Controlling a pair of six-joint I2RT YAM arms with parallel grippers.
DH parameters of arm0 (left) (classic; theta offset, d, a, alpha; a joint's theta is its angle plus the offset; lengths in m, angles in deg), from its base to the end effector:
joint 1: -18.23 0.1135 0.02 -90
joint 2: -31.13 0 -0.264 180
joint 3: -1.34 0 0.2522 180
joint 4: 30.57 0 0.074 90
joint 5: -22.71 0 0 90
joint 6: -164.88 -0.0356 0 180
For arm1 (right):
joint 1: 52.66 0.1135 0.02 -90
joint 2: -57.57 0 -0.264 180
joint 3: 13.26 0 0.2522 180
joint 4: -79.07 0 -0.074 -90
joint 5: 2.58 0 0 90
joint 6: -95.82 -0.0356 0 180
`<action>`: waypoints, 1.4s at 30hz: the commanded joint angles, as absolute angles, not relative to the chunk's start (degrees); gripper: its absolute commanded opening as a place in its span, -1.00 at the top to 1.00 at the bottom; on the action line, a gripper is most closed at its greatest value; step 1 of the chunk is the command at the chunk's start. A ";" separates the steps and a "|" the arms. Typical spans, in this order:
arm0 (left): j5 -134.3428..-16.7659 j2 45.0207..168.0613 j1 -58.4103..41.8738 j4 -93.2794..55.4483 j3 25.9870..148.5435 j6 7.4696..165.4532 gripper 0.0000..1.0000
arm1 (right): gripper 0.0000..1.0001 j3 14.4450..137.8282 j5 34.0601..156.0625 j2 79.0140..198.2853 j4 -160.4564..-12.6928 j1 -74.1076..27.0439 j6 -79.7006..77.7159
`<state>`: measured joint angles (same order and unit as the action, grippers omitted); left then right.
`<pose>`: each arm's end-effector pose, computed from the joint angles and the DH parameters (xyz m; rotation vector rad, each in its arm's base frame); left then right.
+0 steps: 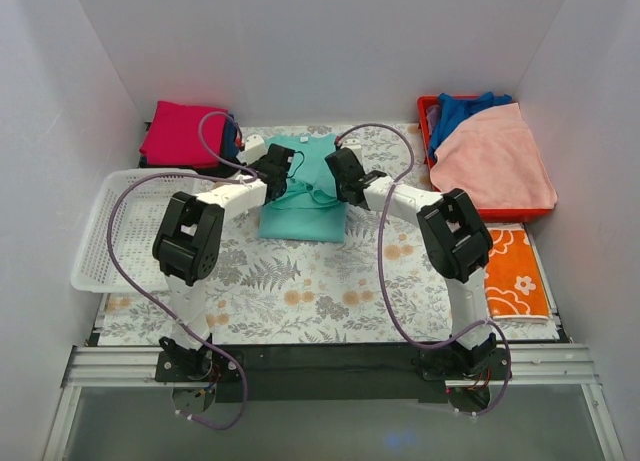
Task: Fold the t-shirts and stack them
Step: Fold the folded rectangular tshirt in 1/3 of the way
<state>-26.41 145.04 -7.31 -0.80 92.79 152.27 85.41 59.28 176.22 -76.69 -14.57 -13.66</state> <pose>0.3907 -0.1609 0.1787 -1.2112 1.8515 -0.0777 0.3717 0.2700 0.1855 -0.1272 2.2298 -0.0363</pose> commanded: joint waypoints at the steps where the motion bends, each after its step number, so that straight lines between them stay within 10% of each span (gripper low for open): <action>1: -24.23 141.18 -6.73 -2.05 96.57 148.71 0.20 | 0.48 89.54 57.80 172.45 -77.94 -15.04 -12.28; 18: -40.04 131.06 -7.17 -4.59 77.24 149.59 0.68 | 0.54 82.24 65.53 171.03 -77.77 -10.73 -16.76; 42: -39.08 142.75 -6.12 -7.31 91.02 146.69 0.74 | 0.65 94.36 64.13 182.10 -77.42 -14.59 -13.87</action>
